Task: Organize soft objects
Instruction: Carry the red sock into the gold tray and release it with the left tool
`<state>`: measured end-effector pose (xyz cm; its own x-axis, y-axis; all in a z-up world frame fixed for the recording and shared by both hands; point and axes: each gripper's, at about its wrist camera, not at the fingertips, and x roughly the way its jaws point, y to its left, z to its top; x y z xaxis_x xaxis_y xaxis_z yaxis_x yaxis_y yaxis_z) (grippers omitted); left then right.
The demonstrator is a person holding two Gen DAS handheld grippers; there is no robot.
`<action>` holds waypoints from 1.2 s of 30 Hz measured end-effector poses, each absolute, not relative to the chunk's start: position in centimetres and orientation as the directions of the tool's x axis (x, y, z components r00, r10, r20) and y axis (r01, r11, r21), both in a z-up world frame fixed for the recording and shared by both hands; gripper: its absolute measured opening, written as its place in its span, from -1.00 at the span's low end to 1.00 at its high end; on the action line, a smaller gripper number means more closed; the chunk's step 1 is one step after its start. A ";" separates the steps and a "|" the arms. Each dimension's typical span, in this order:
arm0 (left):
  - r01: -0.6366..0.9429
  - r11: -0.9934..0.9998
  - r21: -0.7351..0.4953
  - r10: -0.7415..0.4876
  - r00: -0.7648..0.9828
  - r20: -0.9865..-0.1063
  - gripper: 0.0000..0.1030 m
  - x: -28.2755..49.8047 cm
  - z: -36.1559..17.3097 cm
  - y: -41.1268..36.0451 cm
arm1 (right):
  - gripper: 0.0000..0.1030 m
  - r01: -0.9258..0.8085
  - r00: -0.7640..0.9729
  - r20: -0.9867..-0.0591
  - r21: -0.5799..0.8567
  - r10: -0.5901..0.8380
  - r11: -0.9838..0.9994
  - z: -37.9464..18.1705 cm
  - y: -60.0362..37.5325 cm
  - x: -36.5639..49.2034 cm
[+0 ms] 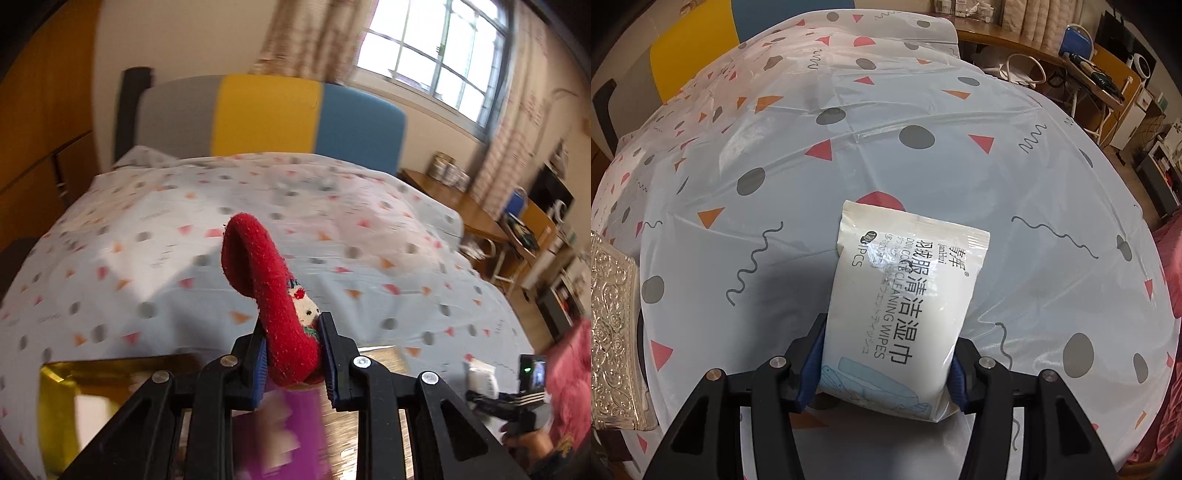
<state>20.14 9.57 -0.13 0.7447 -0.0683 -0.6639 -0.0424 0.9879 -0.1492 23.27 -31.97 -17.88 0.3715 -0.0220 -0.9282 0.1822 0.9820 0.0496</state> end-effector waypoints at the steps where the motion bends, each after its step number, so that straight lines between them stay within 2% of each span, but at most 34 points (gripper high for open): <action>1: -0.057 0.988 -0.146 -0.055 0.747 -0.662 -0.51 19.5 -0.3 10.6 | 0.10 0.182 0.372 -0.928 0.049 -0.023 0.982 -17.9 -31.9 23.4; 11: -0.229 0.951 -0.207 0.025 0.726 -0.687 -0.51 11.5 -3.7 21.1 | 0.10 0.128 0.395 -0.916 -0.021 -0.071 0.992 -18.3 -30.1 22.5; 19: -0.366 0.880 -0.302 0.031 0.680 -0.733 -0.51 5.4 -7.5 27.5 | 0.09 0.111 0.405 -0.909 -0.059 -0.099 0.992 -18.4 -28.6 22.1; 25: -0.370 0.854 -0.365 -0.032 0.664 -0.747 -0.51 5.6 -9.0 28.0 | 0.09 0.110 0.410 -0.905 -0.072 -0.111 0.991 -18.1 -27.9 21.7; 32: -0.298 0.908 -0.295 -0.040 0.639 -0.768 -0.47 10.4 -9.6 26.1 | 0.09 0.115 0.411 -0.905 -0.074 -0.115 0.991 -18.2 -28.1 21.6; 36: -0.307 0.902 -0.304 -0.049 0.626 -0.778 -0.38 12.4 -10.5 26.1 | 0.09 0.114 0.410 -0.905 -0.075 -0.115 0.991 -18.2 -28.1 21.7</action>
<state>12.38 26.14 -10.55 0.6262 -0.0492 -0.7781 -0.3068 0.9019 -0.3040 21.68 -28.11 -18.15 0.4102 -0.1152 -0.9047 0.1137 0.9907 -0.0746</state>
